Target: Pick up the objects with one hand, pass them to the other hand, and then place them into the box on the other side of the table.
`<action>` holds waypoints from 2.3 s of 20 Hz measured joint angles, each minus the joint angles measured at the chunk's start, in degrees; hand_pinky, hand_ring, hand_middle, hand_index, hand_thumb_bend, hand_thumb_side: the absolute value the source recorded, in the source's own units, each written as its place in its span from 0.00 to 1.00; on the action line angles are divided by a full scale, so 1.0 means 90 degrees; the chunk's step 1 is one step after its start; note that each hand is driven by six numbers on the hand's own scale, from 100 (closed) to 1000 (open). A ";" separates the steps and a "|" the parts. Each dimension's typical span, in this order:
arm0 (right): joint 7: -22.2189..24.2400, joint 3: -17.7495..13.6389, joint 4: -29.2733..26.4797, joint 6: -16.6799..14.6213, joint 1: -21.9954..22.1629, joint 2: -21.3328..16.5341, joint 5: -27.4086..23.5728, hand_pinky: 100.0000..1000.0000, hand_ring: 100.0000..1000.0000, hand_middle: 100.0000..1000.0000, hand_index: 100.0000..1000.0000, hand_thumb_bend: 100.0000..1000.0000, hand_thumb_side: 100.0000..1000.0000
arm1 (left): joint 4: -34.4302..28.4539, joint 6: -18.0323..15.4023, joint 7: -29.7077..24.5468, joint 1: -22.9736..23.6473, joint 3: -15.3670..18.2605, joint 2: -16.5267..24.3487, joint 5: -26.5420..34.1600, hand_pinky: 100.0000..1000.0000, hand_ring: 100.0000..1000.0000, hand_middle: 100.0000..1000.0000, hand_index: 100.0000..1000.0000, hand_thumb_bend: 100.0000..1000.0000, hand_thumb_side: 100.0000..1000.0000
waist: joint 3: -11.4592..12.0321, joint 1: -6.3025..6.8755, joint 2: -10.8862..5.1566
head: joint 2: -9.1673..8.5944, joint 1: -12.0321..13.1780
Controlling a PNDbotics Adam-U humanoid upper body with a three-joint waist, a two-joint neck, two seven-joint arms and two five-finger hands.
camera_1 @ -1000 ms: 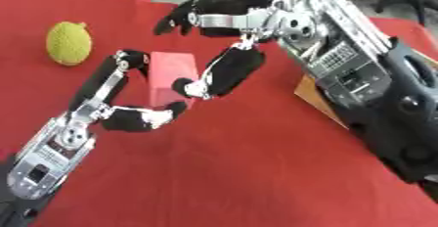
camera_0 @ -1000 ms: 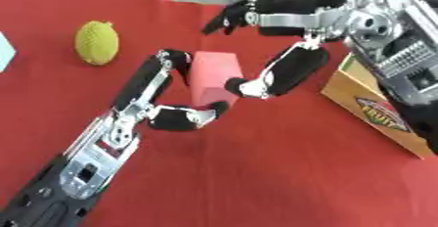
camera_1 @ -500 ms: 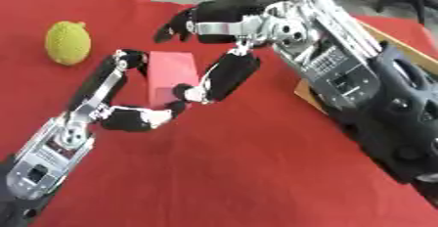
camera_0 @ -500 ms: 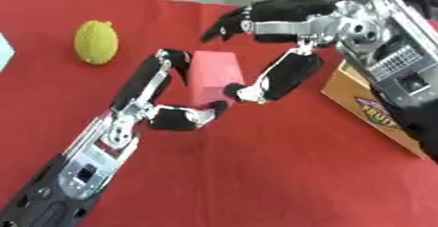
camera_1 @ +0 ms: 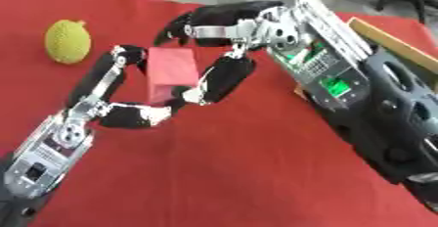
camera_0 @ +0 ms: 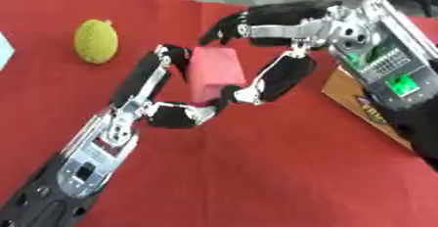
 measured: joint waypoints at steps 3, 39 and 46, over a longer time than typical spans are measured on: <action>-0.0012 0.0002 0.0068 0.0010 0.0005 0.0042 0.0051 0.91 0.90 0.93 0.96 0.17 0.33 | -0.0023 -0.0007 -0.0017 -0.0014 -0.0017 -0.0001 -0.0017 0.69 0.39 0.35 0.42 0.00 0.23 | 0.0005 0.0000 0.0009 | 0.0004 -0.0013; -0.0852 0.0005 0.0146 0.0330 0.0088 0.0122 0.0095 0.88 0.83 0.41 0.54 0.00 0.20 | -0.0033 0.0421 0.0241 -0.0154 -0.0016 -0.0114 0.0016 0.72 0.41 0.40 0.56 0.00 0.04 | 0.0047 0.0009 0.0009 | 0.0051 -0.0077; -0.0913 0.0005 0.0147 0.0343 0.0088 0.0122 0.0091 0.86 0.81 0.39 0.49 0.00 0.23 | 0.0001 0.0602 0.0309 -0.0154 -0.0022 -0.0162 0.0182 0.76 0.47 0.47 0.68 0.00 0.19 | 0.0028 0.0009 0.0009 | 0.0051 -0.0102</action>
